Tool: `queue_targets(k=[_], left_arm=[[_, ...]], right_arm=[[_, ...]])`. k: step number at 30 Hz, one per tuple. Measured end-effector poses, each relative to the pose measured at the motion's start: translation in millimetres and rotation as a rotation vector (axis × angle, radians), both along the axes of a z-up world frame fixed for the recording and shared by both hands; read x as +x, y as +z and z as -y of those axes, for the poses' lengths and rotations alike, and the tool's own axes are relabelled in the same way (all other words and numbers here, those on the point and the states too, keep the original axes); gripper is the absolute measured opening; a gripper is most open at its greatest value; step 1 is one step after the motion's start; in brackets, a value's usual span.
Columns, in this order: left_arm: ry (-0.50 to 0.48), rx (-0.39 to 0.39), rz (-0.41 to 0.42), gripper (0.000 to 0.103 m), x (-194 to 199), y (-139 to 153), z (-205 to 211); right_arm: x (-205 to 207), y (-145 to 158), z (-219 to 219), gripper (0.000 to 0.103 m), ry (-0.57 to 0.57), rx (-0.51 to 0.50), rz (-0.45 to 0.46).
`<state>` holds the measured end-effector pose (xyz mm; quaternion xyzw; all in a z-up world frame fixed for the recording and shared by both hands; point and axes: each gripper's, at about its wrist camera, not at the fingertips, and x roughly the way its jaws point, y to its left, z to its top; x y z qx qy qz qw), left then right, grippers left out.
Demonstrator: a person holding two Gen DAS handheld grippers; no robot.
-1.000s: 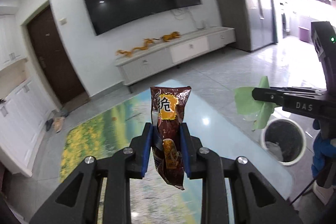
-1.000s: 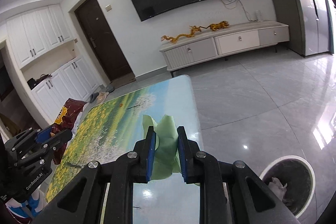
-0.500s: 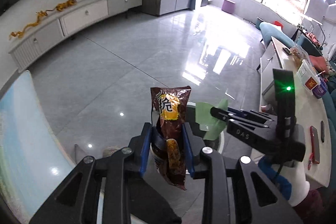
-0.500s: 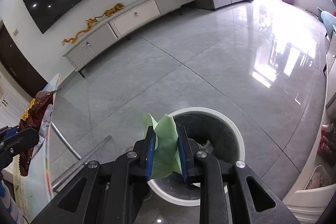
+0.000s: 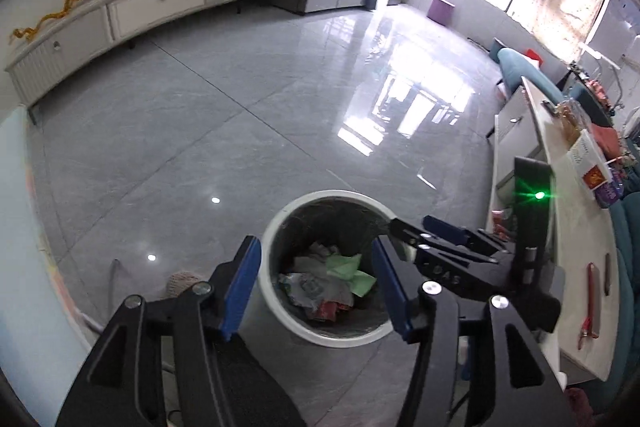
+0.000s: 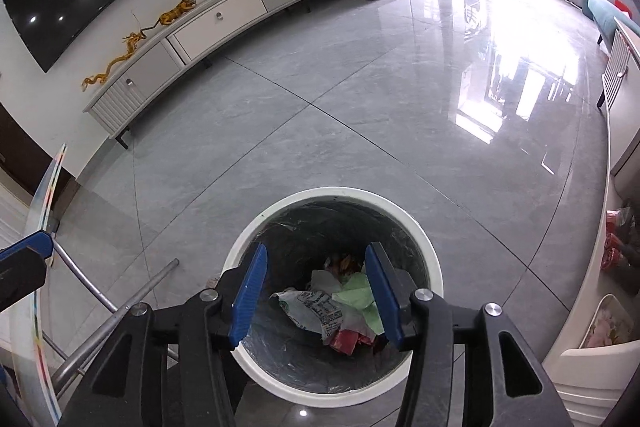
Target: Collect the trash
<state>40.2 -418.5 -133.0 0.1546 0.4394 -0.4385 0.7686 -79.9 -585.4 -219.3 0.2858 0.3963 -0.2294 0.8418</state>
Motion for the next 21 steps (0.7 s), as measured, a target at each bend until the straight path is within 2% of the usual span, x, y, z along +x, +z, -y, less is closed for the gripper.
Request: queue_targets(k=[7,11,14,19,21], left_arm=[[0.220,0.035,0.253,0.055,-0.5,47.9,-94.1],[0.362,0.034,0.345,0.057,-6.5,76.7,-157.0],[0.470,0.025,0.393,0.067,-15.3,92.2,-206.6],[0.628,0.034,0.464,0.071,-28.5,112.5,-280.4],[0.680,0.030,0.491,0.077,-34.7,119.5,-306.4]], right_arm=[[15.2,54.9,-57.8,0.060,0.126,-0.092,0.087],[27.5,87.5,-106.8,0.062,0.241,-0.144,0.142],[38.5,108.5,-149.6,0.065,0.334,-0.186,0.175],[52.7,136.1,-221.1,0.070,0.486,-0.224,0.238],[56.6,143.7,-244.9,0.073,0.529,-0.238,0.257]])
